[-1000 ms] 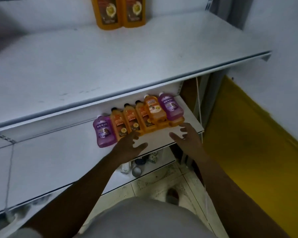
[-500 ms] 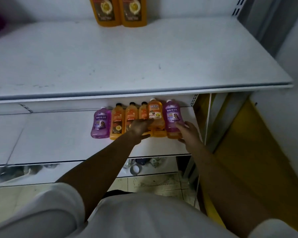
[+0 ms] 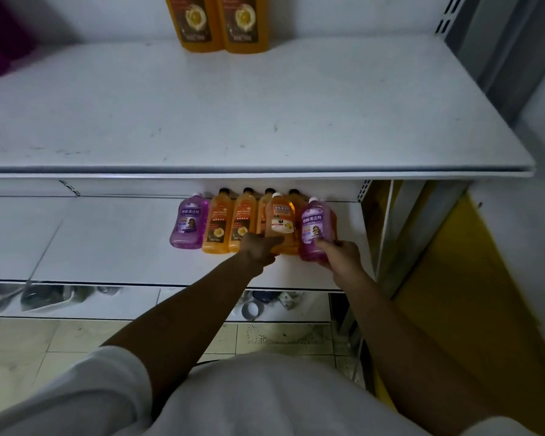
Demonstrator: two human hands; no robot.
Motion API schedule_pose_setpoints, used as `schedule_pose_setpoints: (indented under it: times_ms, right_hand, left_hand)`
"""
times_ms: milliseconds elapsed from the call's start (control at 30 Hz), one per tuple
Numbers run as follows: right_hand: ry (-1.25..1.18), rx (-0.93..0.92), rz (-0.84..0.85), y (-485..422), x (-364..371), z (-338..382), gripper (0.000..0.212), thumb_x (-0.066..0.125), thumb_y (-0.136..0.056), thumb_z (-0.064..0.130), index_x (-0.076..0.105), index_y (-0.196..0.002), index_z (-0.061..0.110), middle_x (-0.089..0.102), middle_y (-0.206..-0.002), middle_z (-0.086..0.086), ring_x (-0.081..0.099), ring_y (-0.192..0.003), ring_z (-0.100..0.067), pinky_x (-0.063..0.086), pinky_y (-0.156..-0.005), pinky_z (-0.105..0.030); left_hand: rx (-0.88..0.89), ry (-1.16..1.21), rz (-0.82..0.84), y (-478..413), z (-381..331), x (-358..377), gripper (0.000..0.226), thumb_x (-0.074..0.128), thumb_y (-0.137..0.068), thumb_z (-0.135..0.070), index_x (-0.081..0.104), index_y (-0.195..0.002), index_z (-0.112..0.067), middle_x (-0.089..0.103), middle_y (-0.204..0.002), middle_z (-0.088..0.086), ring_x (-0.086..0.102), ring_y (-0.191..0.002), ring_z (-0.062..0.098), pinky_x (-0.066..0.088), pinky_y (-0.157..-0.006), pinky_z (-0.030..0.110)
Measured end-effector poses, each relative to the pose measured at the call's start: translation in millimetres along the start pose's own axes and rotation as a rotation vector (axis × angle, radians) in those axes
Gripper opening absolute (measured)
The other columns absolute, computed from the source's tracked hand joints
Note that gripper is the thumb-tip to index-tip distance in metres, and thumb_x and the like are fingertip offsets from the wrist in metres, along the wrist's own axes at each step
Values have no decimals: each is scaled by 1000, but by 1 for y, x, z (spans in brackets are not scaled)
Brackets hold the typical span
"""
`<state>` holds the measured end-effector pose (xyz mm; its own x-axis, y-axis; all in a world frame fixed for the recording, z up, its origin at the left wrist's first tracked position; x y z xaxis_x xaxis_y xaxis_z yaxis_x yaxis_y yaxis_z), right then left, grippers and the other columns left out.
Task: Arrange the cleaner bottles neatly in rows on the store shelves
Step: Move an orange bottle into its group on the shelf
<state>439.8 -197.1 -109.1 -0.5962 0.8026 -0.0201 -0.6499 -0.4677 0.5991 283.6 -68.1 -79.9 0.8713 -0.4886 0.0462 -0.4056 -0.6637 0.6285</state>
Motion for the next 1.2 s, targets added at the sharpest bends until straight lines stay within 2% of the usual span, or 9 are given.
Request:
schedule_pose_setpoints:
  times_ms: [133, 333, 433, 500, 633, 767, 933, 1033, 1200]
  right_hand:
    - [-91, 24, 64, 24, -9, -2, 43, 76, -92, 22, 63, -129, 4, 71, -119, -16, 72, -103, -28, 60, -77, -33]
    - [-272, 116, 249, 74, -6, -3, 41, 70, -94, 9, 57, -133, 4, 68, -126, -17, 68, -115, -36, 61, -83, -42]
    - [-238, 102, 464, 97, 6, 4, 52, 74, -83, 1, 58, -133, 5, 69, -130, -18, 68, -119, -40, 62, -90, -51]
    - [-153, 70, 596, 108, 17, 8, 63, 76, -75, -3, 57, -135, 5, 70, -131, -17, 67, -123, -41, 58, -96, -57]
    - [-41, -13, 821, 125, 55, 15, 69, 72, -78, -15, 53, -141, 6, 70, -130, -19, 65, -125, -41, 55, -101, -58]
    - [16, -49, 978, 160, 100, 29, 71, 73, -73, -3, 56, -140, 12, 75, -121, -11, 71, -116, -29, 63, -83, -37]
    - [304, -292, 1013, 212, 159, 42, 71, 92, -75, 17, 58, -137, 28, 75, -124, 0, 72, -116, -19, 60, -98, -49]
    - [408, -431, 963, 246, 189, 53, 67, 91, -78, 18, 58, -133, 35, 75, -121, 9, 73, -111, -10, 61, -95, -44]
    - [356, -607, 947, 312, 244, 68, 61, 89, -74, 15, 61, -126, 31, 76, -116, 6, 75, -106, -12, 64, -85, -34]
  left_hand:
    - [-43, 238, 136, 21, -2, -26, 43, 71, -92, 4, 60, -129, -15, 65, -133, 20, 66, -118, 37, 61, -92, 52]
    - [-198, 446, 276, 78, 21, -101, 59, 72, -88, -3, 53, -144, -3, 61, -141, 26, 62, -130, 41, 55, -106, 48]
    - [-135, 432, 336, 114, 29, -136, 61, 71, -85, -2, 53, -144, 2, 63, -139, 26, 65, -125, 41, 59, -101, 47]
    - [-60, 388, 317, 135, 31, -156, 75, 81, -72, 1, 55, -142, 0, 62, -140, 28, 65, -125, 43, 60, -96, 49]
    - [62, 388, 303, 164, 33, -192, 104, 98, -59, -7, 46, -149, -1, 57, -144, 31, 57, -131, 50, 51, -109, 58]
    - [152, 420, 168, 196, 29, -219, 102, 95, -64, -8, 43, -151, -2, 61, -139, 26, 62, -126, 45, 56, -102, 55]
    - [291, 330, -78, 240, 3, -258, 105, 106, -52, -29, 53, -140, -7, 70, -128, 21, 70, -117, 43, 62, -87, 51]
    - [422, 319, -188, 266, -14, -299, 108, 104, -56, -30, 49, -145, -6, 67, -134, 24, 67, -122, 45, 61, -92, 52]
    - [615, 263, -333, 311, -36, -367, 99, 104, -51, -37, 57, -133, -10, 74, -122, 19, 73, -113, 38, 63, -88, 42]
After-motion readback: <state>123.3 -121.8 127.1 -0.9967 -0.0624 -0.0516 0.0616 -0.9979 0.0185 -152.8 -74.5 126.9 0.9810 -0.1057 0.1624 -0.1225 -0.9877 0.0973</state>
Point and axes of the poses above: each hand's wrist, its own y-axis away from the middle knuckle, its own x-axis out of the palm, z = x × y, the point moved 1 cm from there along -y, towards the middle knuckle
